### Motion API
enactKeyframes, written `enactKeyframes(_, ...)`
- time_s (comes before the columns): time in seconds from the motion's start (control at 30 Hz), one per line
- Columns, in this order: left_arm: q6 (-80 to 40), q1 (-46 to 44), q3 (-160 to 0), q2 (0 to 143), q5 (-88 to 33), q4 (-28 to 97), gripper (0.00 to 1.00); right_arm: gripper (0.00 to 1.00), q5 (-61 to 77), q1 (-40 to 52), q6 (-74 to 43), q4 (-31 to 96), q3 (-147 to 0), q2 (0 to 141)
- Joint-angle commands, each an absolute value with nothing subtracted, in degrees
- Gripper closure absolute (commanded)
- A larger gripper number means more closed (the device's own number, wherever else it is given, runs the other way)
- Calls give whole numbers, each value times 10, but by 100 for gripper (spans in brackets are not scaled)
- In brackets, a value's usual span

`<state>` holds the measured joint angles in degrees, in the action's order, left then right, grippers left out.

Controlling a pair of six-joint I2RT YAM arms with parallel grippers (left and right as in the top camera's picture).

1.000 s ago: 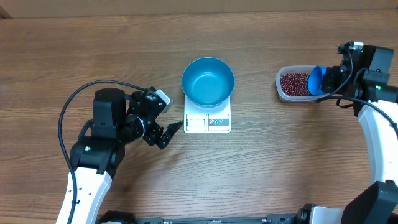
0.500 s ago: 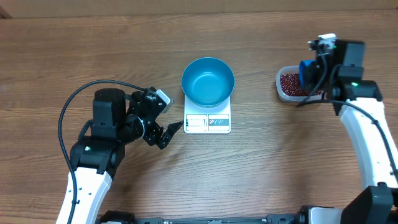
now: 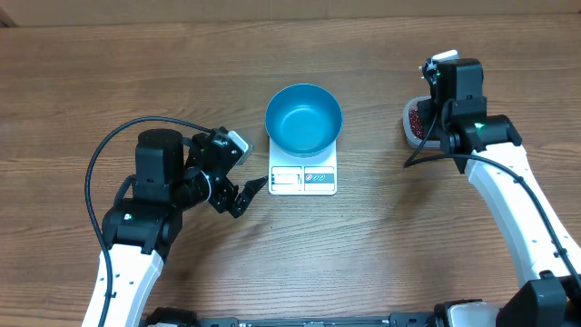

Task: Scoop item into bowl and weigh 150g on scale
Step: 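Raise the right gripper with the blue scoop above the bean tub, then lower the blue scoop into the red beans with the right gripper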

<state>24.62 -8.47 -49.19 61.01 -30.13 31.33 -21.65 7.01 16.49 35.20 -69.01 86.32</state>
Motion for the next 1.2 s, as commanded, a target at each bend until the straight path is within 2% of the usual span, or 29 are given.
enactKeyframes(0.0,257,-80,-489,607,-298,313,1,96,-244,70,149,349,-708,866)
enactKeyframes(0.73,257,-80,-489,607,-298,313,0,96,-313,70,148,348,-708,964)
enactKeyframes(1.17,257,-80,-489,607,-298,313,0,96,-132,70,148,367,-708,964)
